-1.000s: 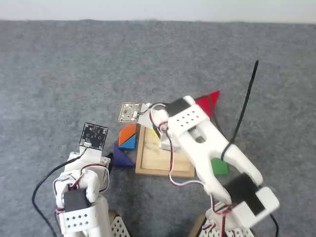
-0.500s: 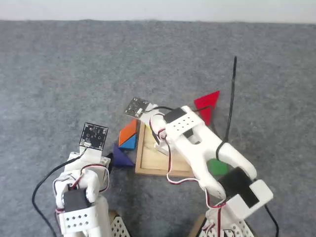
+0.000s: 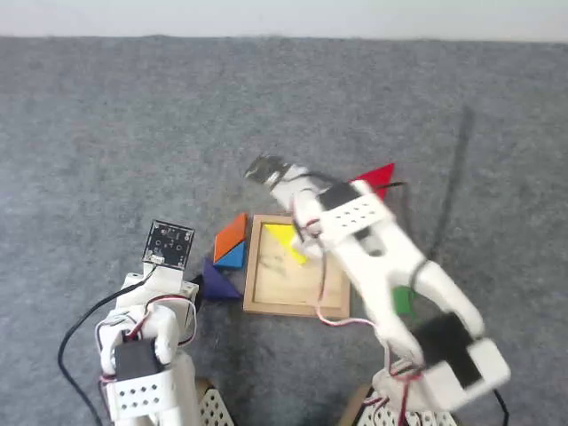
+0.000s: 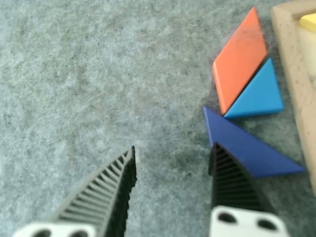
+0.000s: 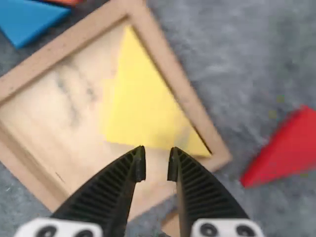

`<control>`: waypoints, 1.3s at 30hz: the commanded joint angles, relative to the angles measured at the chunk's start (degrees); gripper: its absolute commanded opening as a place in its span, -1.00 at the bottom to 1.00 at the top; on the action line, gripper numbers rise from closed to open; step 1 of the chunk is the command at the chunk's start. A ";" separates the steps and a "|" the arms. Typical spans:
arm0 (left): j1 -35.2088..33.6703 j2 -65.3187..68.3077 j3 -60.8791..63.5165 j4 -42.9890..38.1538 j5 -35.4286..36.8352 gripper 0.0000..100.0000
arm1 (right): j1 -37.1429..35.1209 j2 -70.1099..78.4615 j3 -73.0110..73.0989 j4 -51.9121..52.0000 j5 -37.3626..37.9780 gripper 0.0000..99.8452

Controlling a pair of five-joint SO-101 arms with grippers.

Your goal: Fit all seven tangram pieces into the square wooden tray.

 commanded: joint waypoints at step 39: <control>0.00 0.18 -0.40 0.35 -0.53 -0.55 | 14.81 73.54 -101.80 32.92 -56.97 -0.11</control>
